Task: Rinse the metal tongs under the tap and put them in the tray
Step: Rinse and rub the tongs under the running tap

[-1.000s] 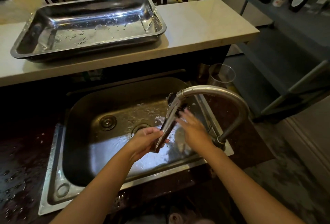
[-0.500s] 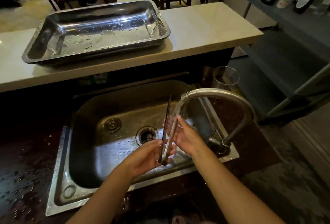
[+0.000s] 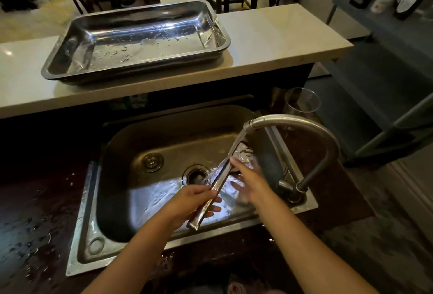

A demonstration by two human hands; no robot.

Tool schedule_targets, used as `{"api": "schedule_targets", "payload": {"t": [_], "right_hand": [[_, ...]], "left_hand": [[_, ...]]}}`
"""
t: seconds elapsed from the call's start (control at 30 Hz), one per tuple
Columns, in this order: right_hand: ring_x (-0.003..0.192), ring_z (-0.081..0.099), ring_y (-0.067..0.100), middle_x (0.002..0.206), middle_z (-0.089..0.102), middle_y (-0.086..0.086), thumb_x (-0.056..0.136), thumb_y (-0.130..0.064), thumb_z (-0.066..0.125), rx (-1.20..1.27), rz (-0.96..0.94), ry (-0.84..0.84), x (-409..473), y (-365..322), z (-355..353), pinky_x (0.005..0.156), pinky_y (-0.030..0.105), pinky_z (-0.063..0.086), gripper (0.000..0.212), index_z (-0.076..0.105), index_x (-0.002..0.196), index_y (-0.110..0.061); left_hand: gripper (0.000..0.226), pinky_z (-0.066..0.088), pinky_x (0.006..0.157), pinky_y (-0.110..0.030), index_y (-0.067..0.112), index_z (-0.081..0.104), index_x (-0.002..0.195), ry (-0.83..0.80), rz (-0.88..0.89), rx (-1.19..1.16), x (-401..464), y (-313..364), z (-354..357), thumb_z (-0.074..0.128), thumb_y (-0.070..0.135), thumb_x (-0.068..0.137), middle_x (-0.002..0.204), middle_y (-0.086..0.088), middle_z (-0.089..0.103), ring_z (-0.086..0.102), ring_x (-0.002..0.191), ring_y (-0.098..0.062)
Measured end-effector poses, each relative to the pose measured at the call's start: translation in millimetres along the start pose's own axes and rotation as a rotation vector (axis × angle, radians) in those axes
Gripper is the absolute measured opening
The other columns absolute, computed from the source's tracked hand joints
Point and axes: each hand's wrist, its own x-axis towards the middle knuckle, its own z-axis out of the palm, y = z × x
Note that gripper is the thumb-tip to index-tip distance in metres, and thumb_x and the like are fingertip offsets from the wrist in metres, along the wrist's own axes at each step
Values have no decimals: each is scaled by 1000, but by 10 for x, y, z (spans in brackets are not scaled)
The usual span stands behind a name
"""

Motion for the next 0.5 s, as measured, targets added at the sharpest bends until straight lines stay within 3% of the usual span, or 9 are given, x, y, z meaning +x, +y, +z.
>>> {"api": "schedule_targets", "payload": {"t": [0.07, 0.13, 0.2, 0.3, 0.37, 0.4, 0.47, 0.5], "right_hand": [[114, 54, 26, 122, 51, 3, 68, -28, 81, -165, -71, 49, 59, -102, -5, 75, 32, 50, 80, 36, 134, -21], [88, 60, 16, 98, 59, 0, 68, -31, 80, -339, -160, 70, 119, -179, -2, 63, 24, 49, 47, 55, 106, -18], [66, 54, 14, 73, 57, 1, 75, -32, 73, -466, -282, 114, 168, -266, -2, 53, 22, 44, 21, 59, 74, -17], [66, 52, 20, 69, 54, 8, 87, -38, 57, -562, -358, 123, 221, -393, 14, 58, 31, 48, 33, 55, 61, -17], [73, 55, 20, 80, 59, 7, 86, -48, 52, -638, -327, 70, 212, -441, 23, 64, 33, 50, 34, 60, 69, -19], [81, 58, 21, 91, 61, 5, 81, -52, 57, -674, -300, 2, 195, -444, 26, 63, 31, 49, 36, 64, 83, -17], [103, 57, 24, 110, 51, -4, 69, -53, 70, -777, -267, -49, 170, -432, 20, 62, 26, 47, 67, 54, 121, -14], [103, 57, 24, 108, 50, -3, 68, -48, 74, -774, -285, -31, 180, -422, 10, 63, 25, 46, 70, 52, 124, -13]], "left_hand": [[12, 57, 59, -23, 11, 66, 97, -16, -26, -30, -43, -46, -23, 58, 12, 88, 86, -5, 78, 74, 80, -22], [12, 57, 58, -23, 11, 65, 97, -36, -39, -73, -68, -58, -33, 57, 9, 88, 85, -6, 78, 74, 78, -21], [12, 57, 56, -22, 8, 64, 97, -42, -34, -117, -90, -34, -42, 56, 6, 89, 84, -8, 78, 74, 75, -21], [13, 57, 56, -22, 6, 63, 99, -29, -16, -154, -108, 10, -57, 56, 5, 88, 84, -9, 78, 74, 74, -21], [14, 58, 57, -22, 7, 64, 99, -20, -11, -146, -123, 33, -68, 56, 6, 88, 83, -7, 78, 74, 75, -21], [14, 58, 57, -22, 8, 64, 99, -16, -10, -144, -128, 39, -76, 55, 6, 88, 82, -7, 78, 74, 75, -20], [15, 58, 57, -22, 7, 64, 100, -16, -15, -145, -143, 43, -78, 54, 5, 89, 81, -7, 77, 74, 74, -19], [16, 58, 57, -22, 6, 64, 101, -19, -21, -151, -151, 37, -72, 54, 5, 89, 81, -7, 77, 74, 73, -19]]}}
